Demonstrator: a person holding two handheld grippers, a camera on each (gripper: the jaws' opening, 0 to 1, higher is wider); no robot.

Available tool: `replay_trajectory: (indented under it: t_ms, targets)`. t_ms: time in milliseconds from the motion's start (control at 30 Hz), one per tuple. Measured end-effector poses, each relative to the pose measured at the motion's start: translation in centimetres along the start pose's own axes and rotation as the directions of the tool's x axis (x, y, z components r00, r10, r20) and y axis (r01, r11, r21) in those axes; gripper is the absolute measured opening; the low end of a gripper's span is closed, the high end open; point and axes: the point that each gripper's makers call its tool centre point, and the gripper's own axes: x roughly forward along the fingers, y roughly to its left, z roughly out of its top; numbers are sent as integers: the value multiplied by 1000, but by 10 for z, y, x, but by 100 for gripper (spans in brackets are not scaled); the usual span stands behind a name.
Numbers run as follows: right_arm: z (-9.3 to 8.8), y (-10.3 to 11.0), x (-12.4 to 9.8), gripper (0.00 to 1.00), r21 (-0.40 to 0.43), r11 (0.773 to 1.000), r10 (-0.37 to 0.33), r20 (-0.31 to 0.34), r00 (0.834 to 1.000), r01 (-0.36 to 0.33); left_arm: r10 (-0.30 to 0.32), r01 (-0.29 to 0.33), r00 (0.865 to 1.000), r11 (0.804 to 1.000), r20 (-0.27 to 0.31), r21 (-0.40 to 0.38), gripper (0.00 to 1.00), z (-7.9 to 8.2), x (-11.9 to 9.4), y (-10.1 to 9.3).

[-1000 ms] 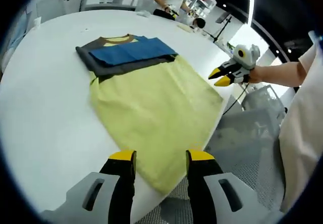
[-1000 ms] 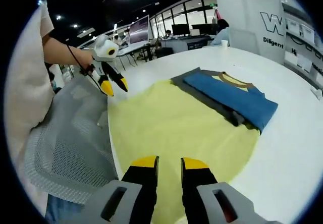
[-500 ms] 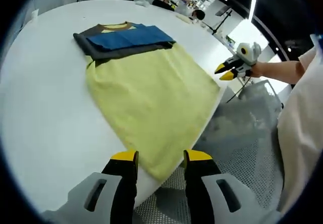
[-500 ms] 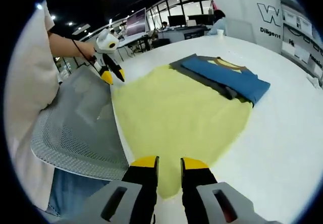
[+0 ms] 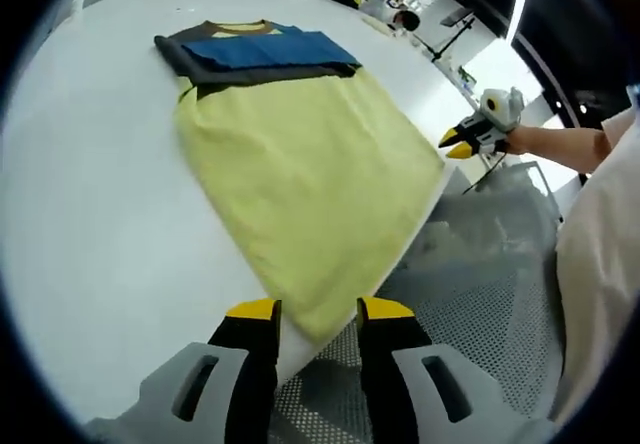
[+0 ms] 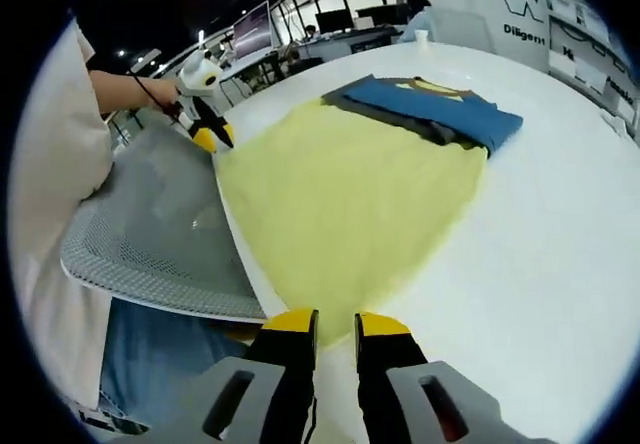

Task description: Fold the garment on the visible template until the final outline fits inside the template.

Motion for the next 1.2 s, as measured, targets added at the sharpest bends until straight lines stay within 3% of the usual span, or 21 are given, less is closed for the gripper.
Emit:
replay_trajectory:
  t_ms: [300,767,1200]
  targets:
    - [-11,-1,0,9,36,999,8,-17,1000,-7,-4,2,1000,999,-27,-46,27,-11,5,-2]
    - [-14,5,7,8,94,995,37,-20,999,-35,22,-25,999,997,-33,-79,15,-13,11,1]
    - [-20,4,5,0,136,990,35,-46,998,-28,40,-43,998,994,-39,-103,5,-16,13,5]
